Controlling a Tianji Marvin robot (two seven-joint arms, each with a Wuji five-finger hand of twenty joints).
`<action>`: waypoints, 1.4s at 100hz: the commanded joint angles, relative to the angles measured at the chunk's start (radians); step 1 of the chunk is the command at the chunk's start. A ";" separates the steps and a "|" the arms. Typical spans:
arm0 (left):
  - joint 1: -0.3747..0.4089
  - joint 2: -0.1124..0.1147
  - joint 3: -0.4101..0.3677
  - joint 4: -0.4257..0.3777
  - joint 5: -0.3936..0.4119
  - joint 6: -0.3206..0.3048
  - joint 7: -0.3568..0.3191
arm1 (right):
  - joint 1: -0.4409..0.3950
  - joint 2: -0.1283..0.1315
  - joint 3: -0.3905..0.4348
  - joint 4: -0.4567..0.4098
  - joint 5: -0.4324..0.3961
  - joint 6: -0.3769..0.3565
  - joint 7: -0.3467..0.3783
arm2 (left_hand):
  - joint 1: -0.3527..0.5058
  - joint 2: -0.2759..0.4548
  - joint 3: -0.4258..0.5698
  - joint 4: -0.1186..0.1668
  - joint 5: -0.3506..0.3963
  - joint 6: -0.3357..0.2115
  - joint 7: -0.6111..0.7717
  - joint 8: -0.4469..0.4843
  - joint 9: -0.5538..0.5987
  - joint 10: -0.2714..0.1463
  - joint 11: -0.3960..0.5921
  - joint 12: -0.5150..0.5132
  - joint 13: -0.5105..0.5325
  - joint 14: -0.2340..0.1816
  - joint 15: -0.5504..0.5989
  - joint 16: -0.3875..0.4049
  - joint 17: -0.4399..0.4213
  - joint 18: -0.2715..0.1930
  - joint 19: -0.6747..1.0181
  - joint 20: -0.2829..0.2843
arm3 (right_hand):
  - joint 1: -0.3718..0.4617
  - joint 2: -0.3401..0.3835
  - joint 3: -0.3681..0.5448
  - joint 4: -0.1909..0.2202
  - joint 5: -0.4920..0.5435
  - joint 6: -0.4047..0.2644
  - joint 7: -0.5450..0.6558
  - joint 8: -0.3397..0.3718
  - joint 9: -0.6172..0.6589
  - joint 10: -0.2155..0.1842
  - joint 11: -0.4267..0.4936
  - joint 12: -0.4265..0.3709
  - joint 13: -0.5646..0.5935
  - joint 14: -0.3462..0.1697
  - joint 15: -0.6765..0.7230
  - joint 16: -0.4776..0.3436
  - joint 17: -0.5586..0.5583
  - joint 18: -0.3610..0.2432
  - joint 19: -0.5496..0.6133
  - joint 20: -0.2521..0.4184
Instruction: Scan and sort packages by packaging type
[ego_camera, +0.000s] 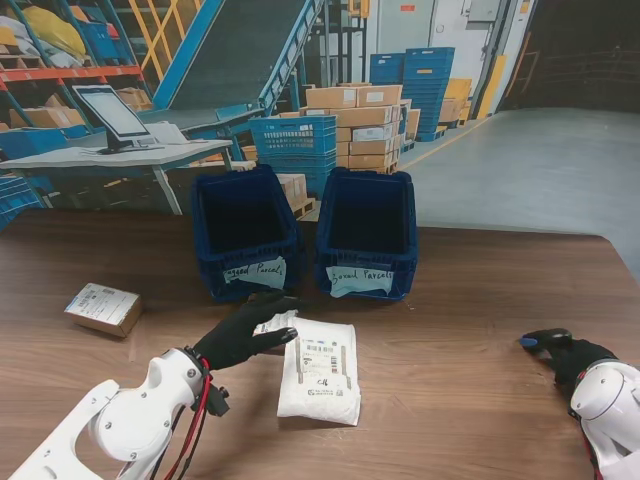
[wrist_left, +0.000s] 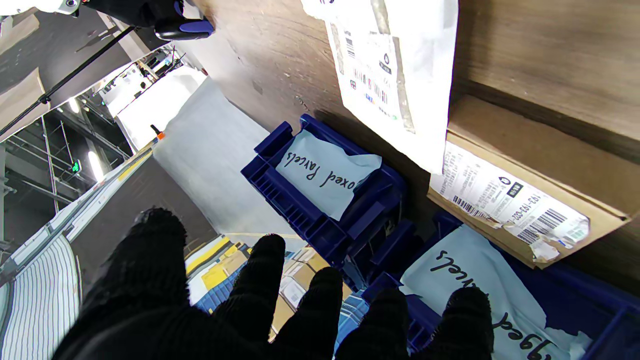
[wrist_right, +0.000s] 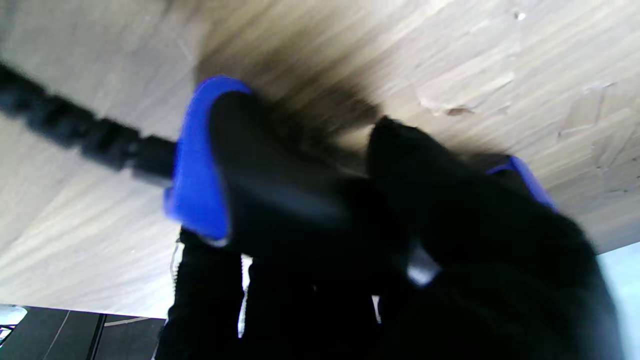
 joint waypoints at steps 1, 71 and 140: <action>0.005 -0.001 0.002 -0.009 -0.005 0.001 -0.018 | 0.000 -0.009 -0.005 -0.002 0.004 -0.004 0.017 | 0.025 0.043 -0.036 0.009 -0.007 0.000 0.003 0.013 -0.005 -0.005 -0.016 0.007 0.012 0.014 -0.001 0.012 -0.007 0.010 0.020 0.014 | 0.117 -0.032 0.128 -0.033 0.037 -0.078 0.091 0.050 0.029 -0.031 0.041 0.017 0.027 0.019 0.025 0.029 0.020 0.008 0.038 0.018; 0.015 0.000 -0.007 -0.012 -0.007 -0.003 -0.023 | -0.034 -0.045 0.004 -0.067 0.061 -0.053 -0.127 | 0.024 0.045 -0.036 0.009 -0.008 0.002 0.002 0.013 -0.005 -0.005 -0.016 0.007 0.011 0.014 -0.001 0.012 -0.007 0.008 0.020 0.015 | 0.199 -0.085 0.273 -0.109 0.198 -0.164 0.296 0.244 0.097 -0.046 0.128 0.122 0.080 0.029 0.226 0.161 0.149 -0.053 0.345 0.116; 0.015 0.005 -0.025 -0.002 0.002 -0.025 -0.038 | -0.244 -0.084 0.012 -0.448 0.072 -0.113 -0.251 | 0.027 0.046 -0.036 0.009 -0.009 0.002 0.002 0.013 -0.012 -0.004 -0.017 0.006 0.010 0.014 -0.001 0.012 -0.006 0.007 0.021 0.016 | 0.192 -0.078 0.260 -0.096 0.210 -0.165 0.274 0.247 0.106 -0.057 0.105 0.130 0.080 0.017 0.203 0.181 0.148 -0.068 0.314 0.147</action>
